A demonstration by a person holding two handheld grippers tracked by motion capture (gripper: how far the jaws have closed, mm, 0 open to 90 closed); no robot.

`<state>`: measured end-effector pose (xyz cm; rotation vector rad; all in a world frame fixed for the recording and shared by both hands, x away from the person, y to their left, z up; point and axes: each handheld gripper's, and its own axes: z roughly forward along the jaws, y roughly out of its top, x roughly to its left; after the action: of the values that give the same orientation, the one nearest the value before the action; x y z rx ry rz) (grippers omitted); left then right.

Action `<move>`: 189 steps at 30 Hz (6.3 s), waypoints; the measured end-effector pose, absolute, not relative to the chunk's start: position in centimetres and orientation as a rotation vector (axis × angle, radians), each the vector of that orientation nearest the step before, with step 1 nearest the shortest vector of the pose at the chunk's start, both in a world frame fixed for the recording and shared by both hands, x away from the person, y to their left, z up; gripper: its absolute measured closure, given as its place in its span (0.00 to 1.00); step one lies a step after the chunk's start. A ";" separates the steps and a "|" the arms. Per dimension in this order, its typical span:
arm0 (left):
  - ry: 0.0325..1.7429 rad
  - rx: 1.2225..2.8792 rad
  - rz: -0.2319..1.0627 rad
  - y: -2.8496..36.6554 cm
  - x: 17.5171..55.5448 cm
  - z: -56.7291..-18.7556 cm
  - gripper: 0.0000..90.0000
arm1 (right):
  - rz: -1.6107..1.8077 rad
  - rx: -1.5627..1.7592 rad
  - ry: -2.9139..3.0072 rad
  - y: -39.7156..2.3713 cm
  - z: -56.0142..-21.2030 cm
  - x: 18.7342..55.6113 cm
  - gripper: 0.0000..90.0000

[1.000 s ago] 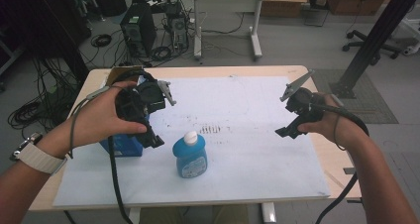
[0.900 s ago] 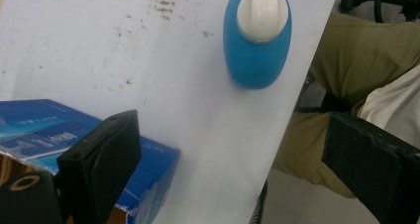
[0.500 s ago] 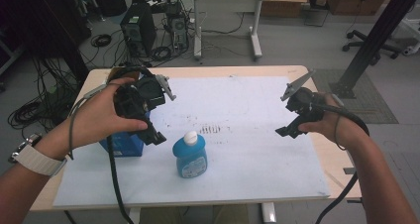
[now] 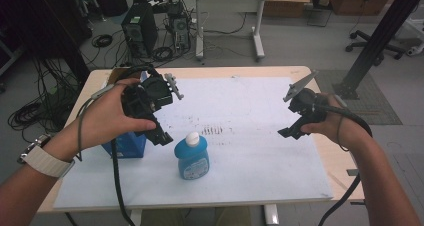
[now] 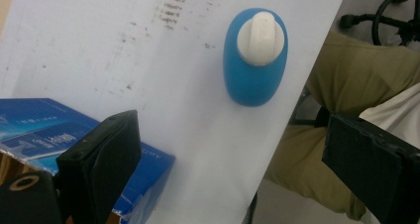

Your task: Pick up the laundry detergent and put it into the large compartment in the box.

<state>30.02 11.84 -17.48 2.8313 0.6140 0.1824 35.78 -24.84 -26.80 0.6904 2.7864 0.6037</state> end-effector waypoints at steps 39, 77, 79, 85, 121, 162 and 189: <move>0.524 2.849 0.156 8.2 30.2 -18.9 0.06 | 0.609 0.697 2.786 -25.4 -26.9 35.8 0.12; 0.495 2.821 0.145 7.1 30.8 -21.1 0.07 | 0.614 0.712 2.781 -26.0 -27.3 35.5 0.12; 0.497 2.820 0.142 7.0 30.8 -21.3 0.07 | 0.611 0.713 2.782 -26.0 -27.4 35.5 0.12; 0.500 2.825 0.146 7.0 30.9 -21.8 0.07 | 0.610 0.713 2.783 -26.0 -27.5 35.5 0.12; 0.494 2.834 0.116 6.4 31.2 -25.4 0.09 | 0.611 0.715 2.795 -25.8 -28.1 35.8 0.12; 0.512 2.861 0.106 5.9 31.6 -28.7 0.15 | 0.610 0.716 2.801 -25.9 -28.4 35.7 0.12; 0.505 2.862 0.080 6.1 31.8 -29.0 0.40 | 0.617 0.728 2.798 -26.3 -28.5 35.6 0.12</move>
<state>31.76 6.07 -29.00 2.8618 0.5054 0.0802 35.61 -26.28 -28.50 0.7284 2.7978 0.6170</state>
